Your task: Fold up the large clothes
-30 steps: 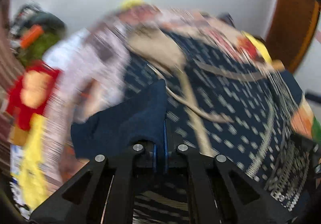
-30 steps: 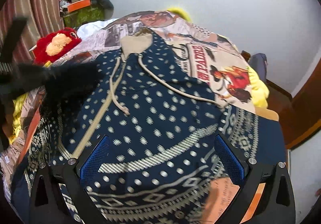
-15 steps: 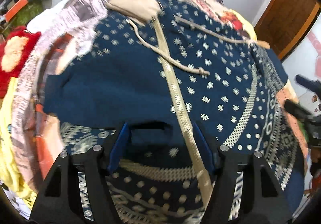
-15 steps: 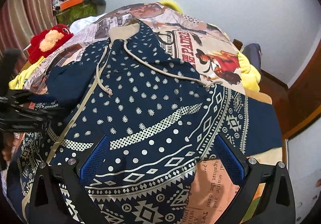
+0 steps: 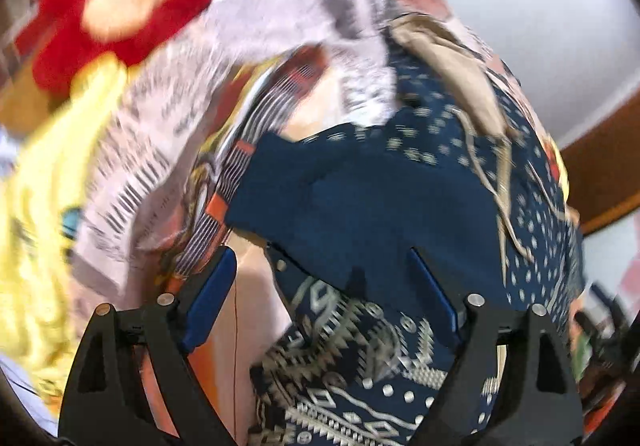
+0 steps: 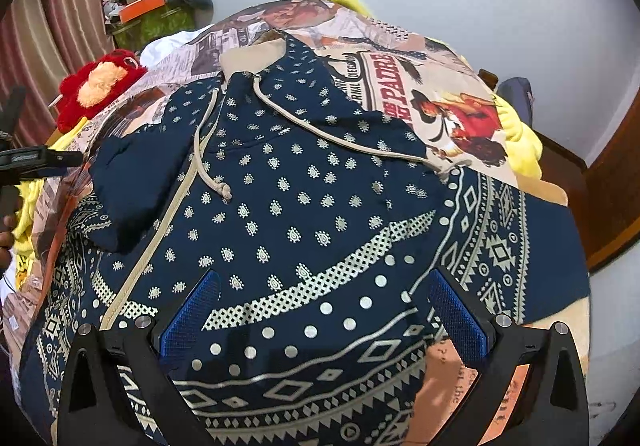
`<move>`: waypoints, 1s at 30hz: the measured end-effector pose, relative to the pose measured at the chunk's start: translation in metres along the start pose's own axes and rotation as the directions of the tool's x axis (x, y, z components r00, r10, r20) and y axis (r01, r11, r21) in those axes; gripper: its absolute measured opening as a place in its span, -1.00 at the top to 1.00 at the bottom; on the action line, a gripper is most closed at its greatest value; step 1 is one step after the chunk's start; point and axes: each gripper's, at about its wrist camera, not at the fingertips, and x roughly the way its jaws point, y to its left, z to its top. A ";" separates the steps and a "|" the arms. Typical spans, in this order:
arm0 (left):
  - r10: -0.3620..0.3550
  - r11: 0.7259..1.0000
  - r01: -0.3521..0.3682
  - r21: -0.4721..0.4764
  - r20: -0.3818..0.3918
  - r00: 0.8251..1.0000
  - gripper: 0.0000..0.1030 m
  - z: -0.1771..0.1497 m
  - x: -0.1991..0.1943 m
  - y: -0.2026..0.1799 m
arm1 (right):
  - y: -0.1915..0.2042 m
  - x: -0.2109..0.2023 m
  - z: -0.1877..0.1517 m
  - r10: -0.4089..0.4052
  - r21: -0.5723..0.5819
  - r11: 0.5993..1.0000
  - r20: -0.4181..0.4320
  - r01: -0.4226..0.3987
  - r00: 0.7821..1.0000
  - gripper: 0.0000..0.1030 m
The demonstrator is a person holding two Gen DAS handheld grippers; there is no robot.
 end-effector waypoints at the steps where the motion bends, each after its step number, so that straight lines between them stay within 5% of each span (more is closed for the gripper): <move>1: -0.006 0.999 0.006 -0.034 -0.009 1.000 -0.53 0.002 0.007 0.007 | 0.000 0.001 0.001 -0.001 0.000 1.000 -0.001 0.001 1.000 -1.00; 8: -0.101 0.974 0.089 -0.209 -0.049 0.994 -0.07 0.015 0.051 0.040 | -0.001 0.002 0.002 -0.012 -0.010 1.000 0.010 0.013 1.000 -1.00; 11: -0.066 0.979 0.058 -0.198 -0.031 0.997 0.57 0.019 0.050 0.035 | -0.003 0.001 0.002 -0.016 -0.007 1.000 0.010 0.016 1.000 -1.00; 15: 0.086 0.994 -0.084 -0.063 0.037 0.996 0.78 0.022 0.030 0.005 | -0.007 -0.002 -0.001 -0.019 -0.005 1.000 0.011 0.019 1.000 -1.00; 19: 0.137 0.983 -0.151 0.104 0.135 0.981 0.81 0.023 -0.003 -0.052 | -0.013 -0.011 -0.004 -0.026 0.003 1.000 0.028 0.026 0.999 -1.00; 24: 0.044 0.932 -0.131 0.338 0.254 0.966 0.82 0.017 -0.053 -0.162 | -0.027 -0.028 -0.004 -0.030 0.039 0.999 0.060 0.027 0.998 -1.00; 30: -0.052 0.863 -0.105 0.494 0.294 0.954 0.82 0.006 -0.085 -0.263 | -0.054 -0.054 -0.009 -0.034 0.096 0.995 0.099 0.024 0.995 -1.00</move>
